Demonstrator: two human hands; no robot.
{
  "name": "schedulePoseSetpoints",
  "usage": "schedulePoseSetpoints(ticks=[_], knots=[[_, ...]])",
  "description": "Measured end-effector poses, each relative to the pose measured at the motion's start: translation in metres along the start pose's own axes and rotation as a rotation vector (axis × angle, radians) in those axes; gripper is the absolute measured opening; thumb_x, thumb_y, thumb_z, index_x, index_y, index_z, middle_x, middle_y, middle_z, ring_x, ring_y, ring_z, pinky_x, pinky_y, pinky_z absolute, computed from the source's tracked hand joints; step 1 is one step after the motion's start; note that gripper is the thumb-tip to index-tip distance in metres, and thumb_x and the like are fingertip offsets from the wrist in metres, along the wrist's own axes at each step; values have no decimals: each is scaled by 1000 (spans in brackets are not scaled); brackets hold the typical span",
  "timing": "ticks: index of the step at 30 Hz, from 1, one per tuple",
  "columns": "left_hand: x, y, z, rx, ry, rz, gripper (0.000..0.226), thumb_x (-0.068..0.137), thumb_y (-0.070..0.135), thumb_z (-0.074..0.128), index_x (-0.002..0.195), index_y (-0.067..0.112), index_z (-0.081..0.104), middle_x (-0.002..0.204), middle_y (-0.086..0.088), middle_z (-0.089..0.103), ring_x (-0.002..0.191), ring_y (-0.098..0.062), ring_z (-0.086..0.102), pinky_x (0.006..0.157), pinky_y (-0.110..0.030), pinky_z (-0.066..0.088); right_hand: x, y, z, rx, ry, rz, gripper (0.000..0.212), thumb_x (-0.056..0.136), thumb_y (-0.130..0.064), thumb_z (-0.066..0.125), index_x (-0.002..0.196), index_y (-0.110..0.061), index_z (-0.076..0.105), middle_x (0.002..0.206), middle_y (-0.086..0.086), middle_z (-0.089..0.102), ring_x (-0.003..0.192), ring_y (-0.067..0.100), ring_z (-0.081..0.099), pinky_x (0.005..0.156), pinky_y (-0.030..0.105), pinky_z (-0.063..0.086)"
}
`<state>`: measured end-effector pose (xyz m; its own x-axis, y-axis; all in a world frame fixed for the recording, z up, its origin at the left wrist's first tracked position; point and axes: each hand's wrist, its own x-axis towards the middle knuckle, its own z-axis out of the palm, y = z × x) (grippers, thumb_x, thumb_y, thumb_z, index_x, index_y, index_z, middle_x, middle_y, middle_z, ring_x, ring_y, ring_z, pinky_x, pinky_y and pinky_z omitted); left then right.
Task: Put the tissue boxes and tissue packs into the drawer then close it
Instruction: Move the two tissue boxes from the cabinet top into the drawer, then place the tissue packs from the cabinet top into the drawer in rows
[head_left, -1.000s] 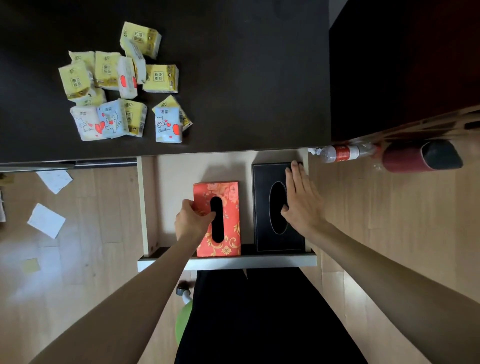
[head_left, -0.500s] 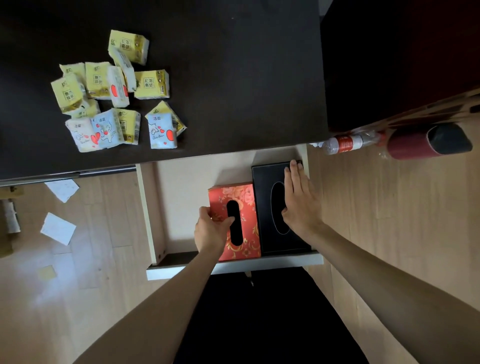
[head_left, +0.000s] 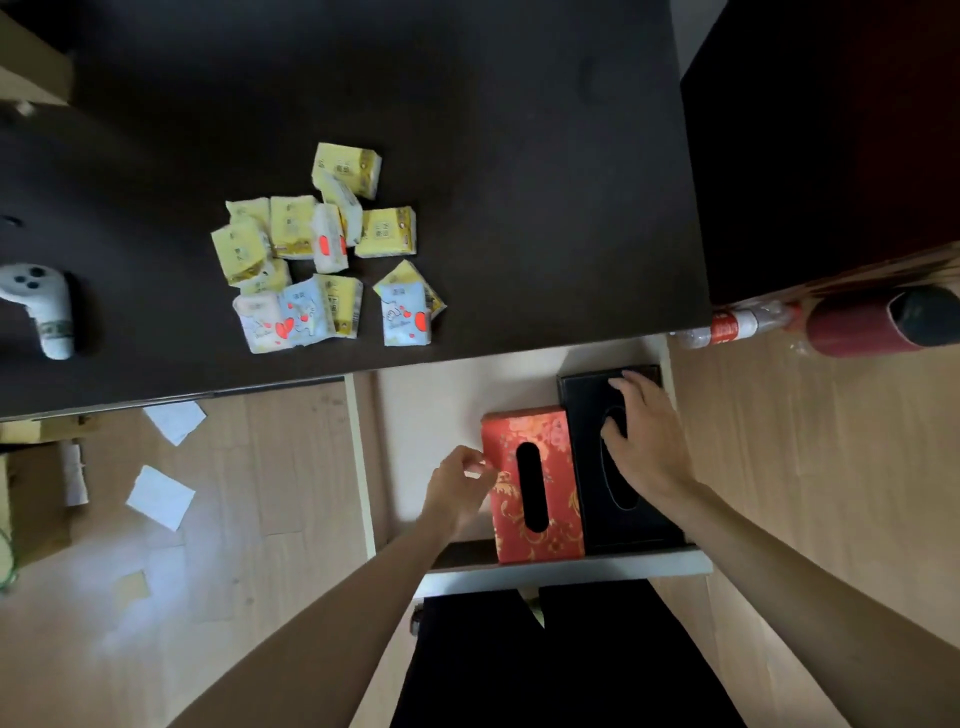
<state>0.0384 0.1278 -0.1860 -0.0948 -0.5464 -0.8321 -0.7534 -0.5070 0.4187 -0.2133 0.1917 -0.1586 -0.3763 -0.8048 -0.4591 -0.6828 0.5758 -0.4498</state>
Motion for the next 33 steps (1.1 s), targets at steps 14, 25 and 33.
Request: schedulePoseSetpoints(ticks=[14,25,33], knots=[[9,50,-228,-241,459,390,28,92,12,61,96,39,66,95,21,68,89,3,65,63,-14,52,79,-228,2,385,24,-172,36,100,-19,59,136,-22,58,131,-8,62,119,4,55,98,31,50],[117,106,-342,150,538,238,77,81,55,67,144,23,35,143,1,43,127,-23,48,87,-42,46,174,-338,3,173,189,-226,36,99,-23,64,134,-19,58,133,-2,58,117,12,58,79,19,42],[140,96,-342,91,488,263,89,78,40,78,149,24,27,145,0,50,121,-27,58,90,-44,49,203,-340,22,245,103,-15,42,98,-23,66,138,-19,55,117,-4,68,82,1,63,69,23,52]])
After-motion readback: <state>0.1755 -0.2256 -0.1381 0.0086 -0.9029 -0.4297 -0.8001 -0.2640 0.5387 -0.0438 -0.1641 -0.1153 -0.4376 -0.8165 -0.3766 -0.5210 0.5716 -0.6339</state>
